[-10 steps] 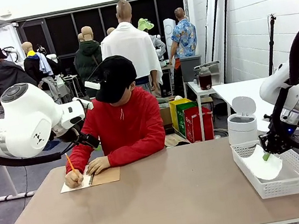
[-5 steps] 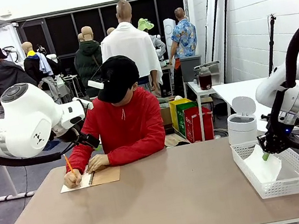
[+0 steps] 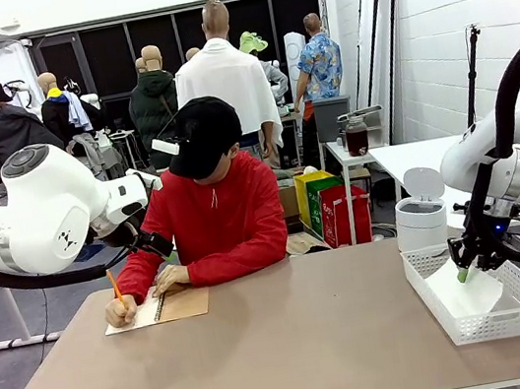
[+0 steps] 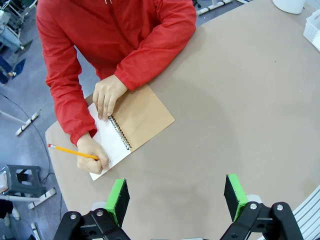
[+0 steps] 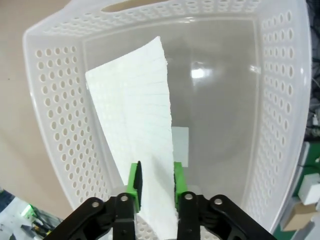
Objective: Sort the paper based on its condition.
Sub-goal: If a person hands you a paper, place it in the Organizing basket , and if it's crumpled, put it in the Trash can.
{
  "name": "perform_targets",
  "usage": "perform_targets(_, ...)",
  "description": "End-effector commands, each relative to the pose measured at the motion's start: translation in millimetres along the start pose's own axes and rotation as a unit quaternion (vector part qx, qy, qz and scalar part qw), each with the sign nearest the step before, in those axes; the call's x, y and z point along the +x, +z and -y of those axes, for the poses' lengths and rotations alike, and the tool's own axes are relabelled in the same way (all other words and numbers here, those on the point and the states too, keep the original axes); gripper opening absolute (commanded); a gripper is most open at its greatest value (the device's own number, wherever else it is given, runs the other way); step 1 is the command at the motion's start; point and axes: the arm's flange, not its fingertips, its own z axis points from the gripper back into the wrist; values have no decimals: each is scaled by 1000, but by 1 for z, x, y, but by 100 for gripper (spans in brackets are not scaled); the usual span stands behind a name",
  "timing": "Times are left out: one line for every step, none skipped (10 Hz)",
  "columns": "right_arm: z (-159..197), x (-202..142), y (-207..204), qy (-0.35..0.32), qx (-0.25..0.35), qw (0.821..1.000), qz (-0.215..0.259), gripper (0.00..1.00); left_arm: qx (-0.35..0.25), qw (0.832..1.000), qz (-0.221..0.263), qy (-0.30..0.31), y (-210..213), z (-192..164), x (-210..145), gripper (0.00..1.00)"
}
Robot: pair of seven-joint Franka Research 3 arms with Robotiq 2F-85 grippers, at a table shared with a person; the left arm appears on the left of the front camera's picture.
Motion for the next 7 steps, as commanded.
perform_targets(-12,-4,14,-13,-43,999,-6,99,-1,1000,-1,-2,0,0,-1,100)
perform_targets(-17,-5,14,-12,-58,998,-9,100,-1,1000,-1,-2,0,0,-1,100)
perform_targets(-21,-7,16,-20,-80,997,-10,100,-1,1000,-1,-2,0,0,-1,100)
perform_targets(-25,-11,18,-26,-93,995,-14,100,-1,1000,-1,-2,0,0,-1,100)
perform_targets(-28,-13,20,-32,-98,995,-13,100,-1,1000,-1,-2,0,0,-1,100)
perform_targets(-30,-13,22,-37,-104,994,-10,100,-1,1000,-1,-2,0,0,-1,100)
perform_targets(-33,-16,23,-41,-115,992,-10,100,-1,1000,-1,-2,0,0,-1,100)
